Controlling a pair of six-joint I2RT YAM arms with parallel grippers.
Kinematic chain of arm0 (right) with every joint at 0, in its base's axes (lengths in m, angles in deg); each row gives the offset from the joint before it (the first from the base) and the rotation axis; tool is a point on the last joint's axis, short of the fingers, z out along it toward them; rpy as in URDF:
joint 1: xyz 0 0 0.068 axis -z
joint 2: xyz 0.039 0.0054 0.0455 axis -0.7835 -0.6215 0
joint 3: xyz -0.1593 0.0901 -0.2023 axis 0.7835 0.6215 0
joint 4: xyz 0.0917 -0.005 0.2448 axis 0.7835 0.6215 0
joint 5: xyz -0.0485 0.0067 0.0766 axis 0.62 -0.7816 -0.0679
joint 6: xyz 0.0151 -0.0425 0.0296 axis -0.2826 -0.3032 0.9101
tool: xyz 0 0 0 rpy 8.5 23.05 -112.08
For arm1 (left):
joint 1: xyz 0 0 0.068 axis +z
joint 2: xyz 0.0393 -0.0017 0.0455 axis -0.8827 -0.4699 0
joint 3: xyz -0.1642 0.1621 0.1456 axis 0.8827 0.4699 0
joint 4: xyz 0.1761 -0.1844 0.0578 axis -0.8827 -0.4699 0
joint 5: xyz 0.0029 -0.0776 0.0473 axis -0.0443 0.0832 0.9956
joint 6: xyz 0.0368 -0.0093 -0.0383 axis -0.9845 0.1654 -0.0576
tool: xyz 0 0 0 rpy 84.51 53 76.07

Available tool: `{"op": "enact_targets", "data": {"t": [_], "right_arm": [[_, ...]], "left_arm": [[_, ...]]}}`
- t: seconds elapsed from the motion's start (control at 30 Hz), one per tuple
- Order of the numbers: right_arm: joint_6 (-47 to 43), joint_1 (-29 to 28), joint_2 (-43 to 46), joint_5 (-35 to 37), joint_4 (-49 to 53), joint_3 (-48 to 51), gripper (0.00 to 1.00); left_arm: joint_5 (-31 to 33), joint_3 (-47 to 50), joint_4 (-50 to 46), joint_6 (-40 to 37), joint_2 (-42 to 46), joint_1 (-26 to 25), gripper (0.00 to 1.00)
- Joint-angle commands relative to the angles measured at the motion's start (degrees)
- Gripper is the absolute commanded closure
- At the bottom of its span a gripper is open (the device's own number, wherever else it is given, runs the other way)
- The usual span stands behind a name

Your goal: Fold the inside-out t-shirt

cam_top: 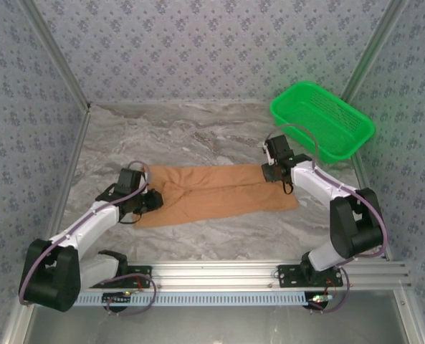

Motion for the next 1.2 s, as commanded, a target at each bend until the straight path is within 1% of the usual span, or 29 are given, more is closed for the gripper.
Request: {"op": "enact_targets", "data": {"t": [0.0,0.07,0.1,0.17,0.2,0.27,0.37,0.4,0.5,0.6,0.67,0.77,0.9,1.03,1.17], "right_arm": [[0.0,-5.2,-0.7,-9.3,-1.5,-3.7,0.57],[-0.9,-7.8,-1.5,-10.3,-2.4,-4.3,0.57],[-0.7,-8.3,-1.9,-10.3,-2.4,-4.6,0.57],[-0.6,-7.2,-2.5,-10.3,-1.6,-4.9,0.57],[-0.1,-6.1,-2.5,-9.5,-1.0,-4.9,0.56],[1.9,-3.3,-2.4,-7.8,0.3,-5.0,0.56],[5.4,2.2,-2.0,-8.0,0.9,-4.5,0.56],[6.5,3.9,-1.9,-8.2,0.7,-4.2,0.56],[8.2,8.7,-2.4,-7.3,0.0,-3.6,0.55],[8.9,12.7,-4.3,-6.8,-0.8,-4.3,0.54],[9.0,14.7,-6.7,-7.9,-0.4,-5.6,0.54],[9.2,15.2,-10.0,-9.2,2.7,-7.1,0.59],[10.5,15.2,-11.0,-8.8,7.1,-5.1,0.69],[12.2,14.6,-8.4,-6.5,9.4,-1.5,0.70],[13.7,13.2,-6.7,-4.4,10.4,1.2,0.66]], "left_arm": [[-1.5,0.5,-2.5,1.1,2.4,-0.4,0.67],[-1.4,-0.6,-1.9,0.6,3.2,-0.3,0.62],[-1.5,-1.3,-0.7,0.2,3.3,-0.3,0.60],[-2.4,-2.9,2.5,-0.6,2.2,-0.3,0.52],[-2.6,-4.3,3.7,-0.8,0.6,-0.2,0.49],[-3.4,-7.4,5.3,-1.5,-3.7,-0.2,0.48],[-2.3,-11.2,7.2,-2.9,-9.4,-0.1,0.47],[-1.3,-12.2,7.4,-3.5,-11.1,-0.1,0.44],[-1.3,-16.1,6.8,-5.4,-16.6,0.3,0.38],[-2.5,-19.4,5.8,-6.8,-21.0,0.3,0.37],[-2.9,-20.7,5.6,-7.5,-22.7,0.3,0.36],[-2.7,-21.8,4.2,-8.3,-24.0,0.3,0.36],[-2.3,-21.0,4.0,-7.8,-23.2,0.3,0.36],[-1.8,-20.4,3.4,-7.6,-22.9,0.3,0.35],[-1.4,-20.4,3.2,-7.9,-22.9,0.3,0.34]]}}
